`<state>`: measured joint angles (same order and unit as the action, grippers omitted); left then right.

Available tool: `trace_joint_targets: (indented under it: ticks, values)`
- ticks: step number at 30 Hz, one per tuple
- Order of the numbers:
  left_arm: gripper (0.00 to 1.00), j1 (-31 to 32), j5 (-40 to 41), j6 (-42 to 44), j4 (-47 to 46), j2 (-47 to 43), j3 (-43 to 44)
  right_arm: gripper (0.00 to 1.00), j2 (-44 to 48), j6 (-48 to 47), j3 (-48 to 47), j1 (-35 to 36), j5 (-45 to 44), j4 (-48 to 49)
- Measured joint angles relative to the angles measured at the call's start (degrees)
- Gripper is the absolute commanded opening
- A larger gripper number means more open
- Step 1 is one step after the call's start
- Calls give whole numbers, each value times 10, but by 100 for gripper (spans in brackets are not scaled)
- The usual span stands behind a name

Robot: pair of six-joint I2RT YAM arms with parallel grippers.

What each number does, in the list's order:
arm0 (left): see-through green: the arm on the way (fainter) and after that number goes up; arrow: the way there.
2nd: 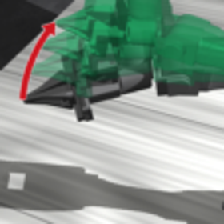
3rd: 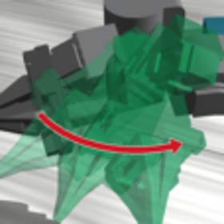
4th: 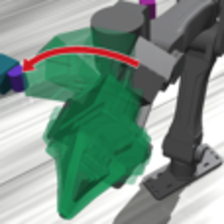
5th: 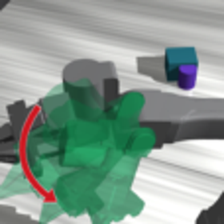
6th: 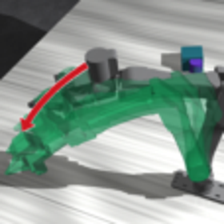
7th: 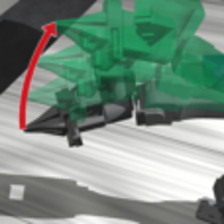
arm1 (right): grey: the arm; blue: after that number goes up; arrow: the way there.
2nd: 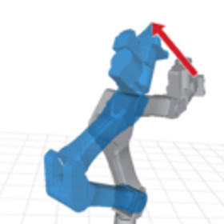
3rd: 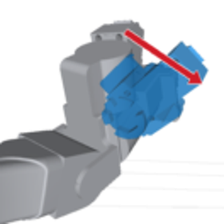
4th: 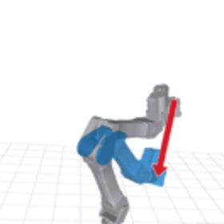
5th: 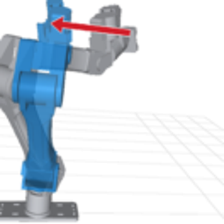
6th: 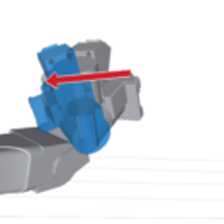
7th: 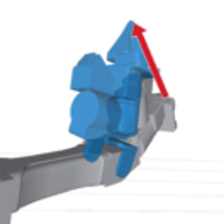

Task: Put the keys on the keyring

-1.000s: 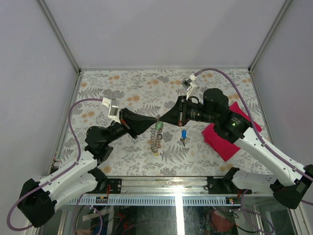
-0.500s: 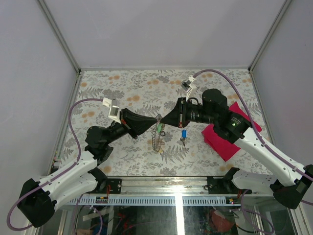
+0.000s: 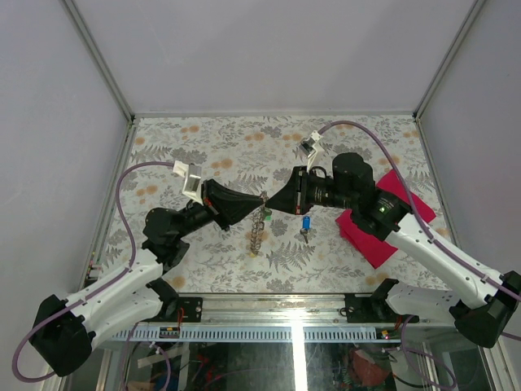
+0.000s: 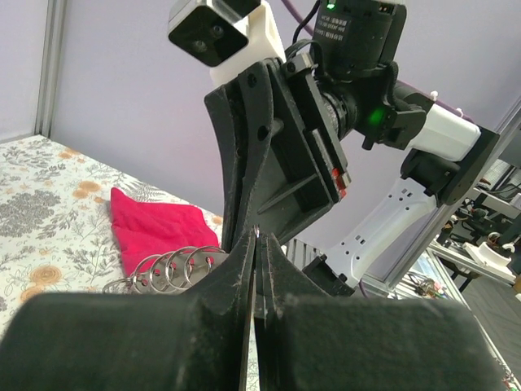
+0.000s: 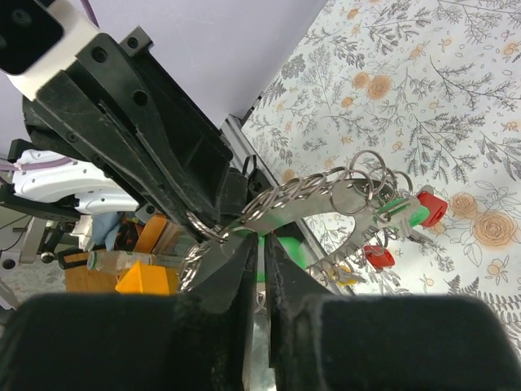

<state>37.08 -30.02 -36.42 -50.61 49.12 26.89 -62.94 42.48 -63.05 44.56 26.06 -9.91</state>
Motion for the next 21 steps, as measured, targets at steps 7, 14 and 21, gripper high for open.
trace_joint_targets:
  ticks: [7, 14, 21]
  values:
    - [0, 0, -3, -2, -1, 1, 7, 32, 35, -54, 17, 0, -31, 9]
    - [0, 0, -10, -6, -1, 1, 7, 40, 144, -163, 96, 0, -58, 93]
    - [0, 0, -49, -22, -14, 2, 18, 38, 182, -262, 194, 0, 2, 254]
